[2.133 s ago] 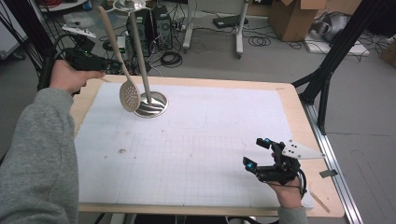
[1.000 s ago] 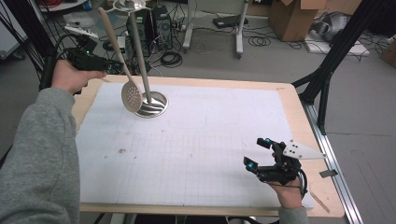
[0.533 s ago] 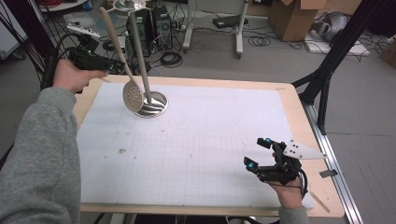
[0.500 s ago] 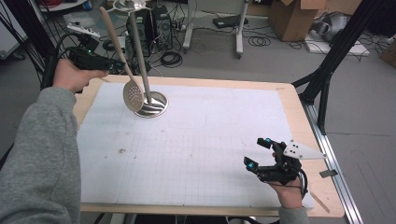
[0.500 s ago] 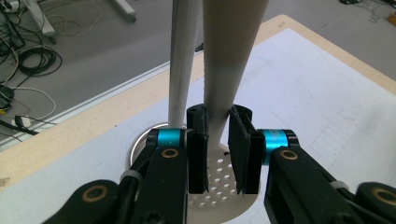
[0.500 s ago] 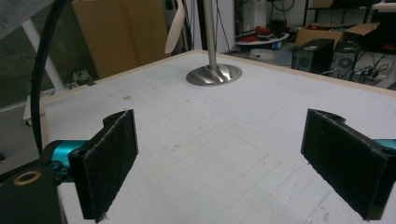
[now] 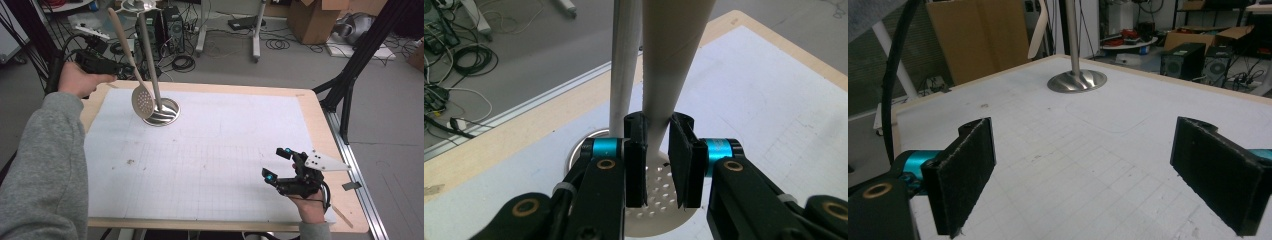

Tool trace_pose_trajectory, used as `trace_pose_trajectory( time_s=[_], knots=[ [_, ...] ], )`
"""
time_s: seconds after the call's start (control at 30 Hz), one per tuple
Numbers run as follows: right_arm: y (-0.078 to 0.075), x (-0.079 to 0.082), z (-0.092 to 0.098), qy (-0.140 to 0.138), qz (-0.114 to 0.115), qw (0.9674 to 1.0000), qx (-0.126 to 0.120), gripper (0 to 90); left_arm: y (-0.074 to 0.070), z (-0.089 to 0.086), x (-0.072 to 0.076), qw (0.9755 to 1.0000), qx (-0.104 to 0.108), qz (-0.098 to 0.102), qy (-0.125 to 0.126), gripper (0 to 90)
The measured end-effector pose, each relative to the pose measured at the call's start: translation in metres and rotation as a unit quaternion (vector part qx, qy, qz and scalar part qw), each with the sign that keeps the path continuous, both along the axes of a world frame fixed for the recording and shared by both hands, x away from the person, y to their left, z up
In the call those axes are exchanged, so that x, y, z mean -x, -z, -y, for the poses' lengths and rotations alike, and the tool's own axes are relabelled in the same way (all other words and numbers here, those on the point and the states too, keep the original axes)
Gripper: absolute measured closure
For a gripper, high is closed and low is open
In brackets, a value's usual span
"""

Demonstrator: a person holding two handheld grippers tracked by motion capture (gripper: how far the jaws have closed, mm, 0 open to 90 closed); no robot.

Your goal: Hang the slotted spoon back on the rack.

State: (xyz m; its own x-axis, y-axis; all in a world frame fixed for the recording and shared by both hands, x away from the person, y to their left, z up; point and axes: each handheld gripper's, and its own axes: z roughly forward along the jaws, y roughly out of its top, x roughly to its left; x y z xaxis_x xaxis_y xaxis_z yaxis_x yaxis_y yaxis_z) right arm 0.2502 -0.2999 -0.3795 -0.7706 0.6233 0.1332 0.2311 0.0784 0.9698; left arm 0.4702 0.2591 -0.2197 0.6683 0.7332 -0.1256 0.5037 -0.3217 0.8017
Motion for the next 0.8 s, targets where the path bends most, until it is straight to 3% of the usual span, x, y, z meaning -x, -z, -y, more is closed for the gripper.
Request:
trace_pose_trajectory(
  time_s=[0.37,0.8],
  knots=[
    [0.0,0.0,0.001,0.001,0.002,1.0,-0.001,9.8,0.0,0.001,-0.001,0.9998,-0.018,0.002,-0.004,77.5],
    [0.0,0.001,0.002,0.003,-0.001,1.0,-0.002,9.8,-0.003,-0.008,0.003,0.9998,-0.017,0.013,-0.001,77.5]
  ],
)
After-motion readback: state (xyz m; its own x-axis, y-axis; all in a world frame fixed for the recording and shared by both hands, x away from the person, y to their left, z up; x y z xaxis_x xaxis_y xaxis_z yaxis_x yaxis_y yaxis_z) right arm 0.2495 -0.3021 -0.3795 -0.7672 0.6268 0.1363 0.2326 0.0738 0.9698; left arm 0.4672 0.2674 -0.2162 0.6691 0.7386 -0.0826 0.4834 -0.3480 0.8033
